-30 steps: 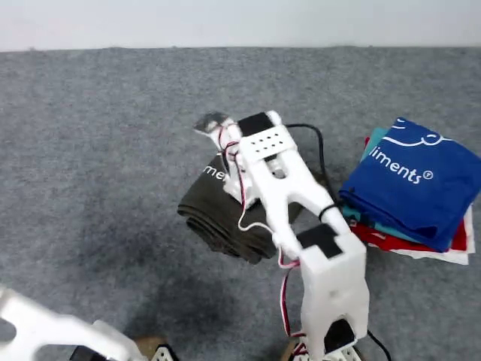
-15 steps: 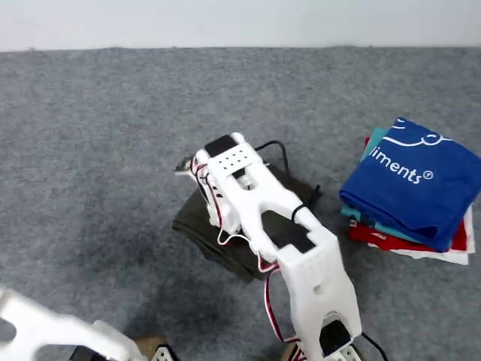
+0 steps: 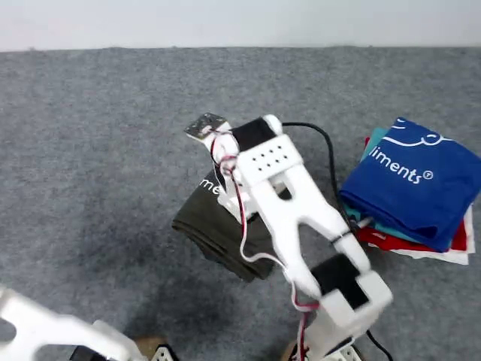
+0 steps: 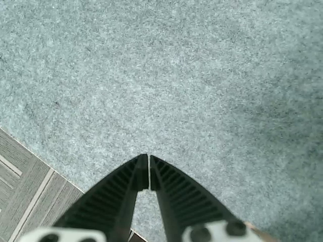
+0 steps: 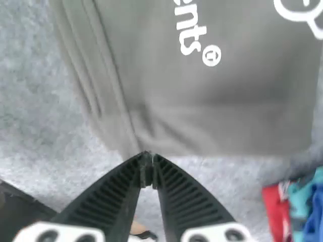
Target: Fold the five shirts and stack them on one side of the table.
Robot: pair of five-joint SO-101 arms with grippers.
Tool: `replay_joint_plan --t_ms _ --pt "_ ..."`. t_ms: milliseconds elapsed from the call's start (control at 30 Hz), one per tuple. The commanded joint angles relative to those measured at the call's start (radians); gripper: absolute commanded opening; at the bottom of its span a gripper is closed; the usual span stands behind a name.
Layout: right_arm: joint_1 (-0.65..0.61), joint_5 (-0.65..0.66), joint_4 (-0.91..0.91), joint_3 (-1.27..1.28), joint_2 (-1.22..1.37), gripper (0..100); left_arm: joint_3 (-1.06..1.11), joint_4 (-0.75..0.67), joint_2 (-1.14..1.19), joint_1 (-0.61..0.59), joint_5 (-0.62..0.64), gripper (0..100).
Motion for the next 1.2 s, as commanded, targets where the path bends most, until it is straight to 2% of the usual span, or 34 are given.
replay_joint_plan --t_ms 0,67,167,267,333,400,467,633,733,900,1167 --pt "0.019 -0.104 0.039 0.055 -0.171 1.5 -0.002 0.011 -0.029 0.002 -0.008 2" --pt "0.019 -0.19 0.031 0.081 -0.211 1.5 -0.002 0.011 -0.029 0.005 -0.008 2" --pt "0.018 -0.393 0.019 0.098 -0.229 1.6 0.002 0.011 -0.029 0.008 -0.008 2" --pt "0.021 -0.589 -0.062 0.114 -0.219 1.6 0.03 0.003 -0.028 0.009 -0.008 2" --pt "0.021 -0.674 -0.131 0.144 -0.196 1.6 0.045 0.003 -0.028 0.009 -0.008 2" --pt "0.021 -0.7 -0.223 0.192 -0.157 2.8 0.044 0.003 -0.028 0.008 -0.009 2" --pt "0.021 -0.738 -0.306 0.23 -0.11 8.4 0.041 0.003 -0.028 0.008 -0.009 2" --pt "0.021 -0.884 -0.381 0.245 -0.036 33.9 0.042 -0.009 -0.028 0.008 -0.021 2" --pt "0.021 -0.957 -0.406 0.245 -0.033 43.8 0.042 -0.012 -0.028 0.008 -0.08 2" --pt "0.031 -1.011 -0.44 0.25 -0.025 45.2 0.041 -0.012 -0.028 0.008 -0.114 2" --pt "0.182 -1.013 -0.545 0.25 0.016 45.2 0.045 -0.052 -0.025 0.009 -0.141 2"
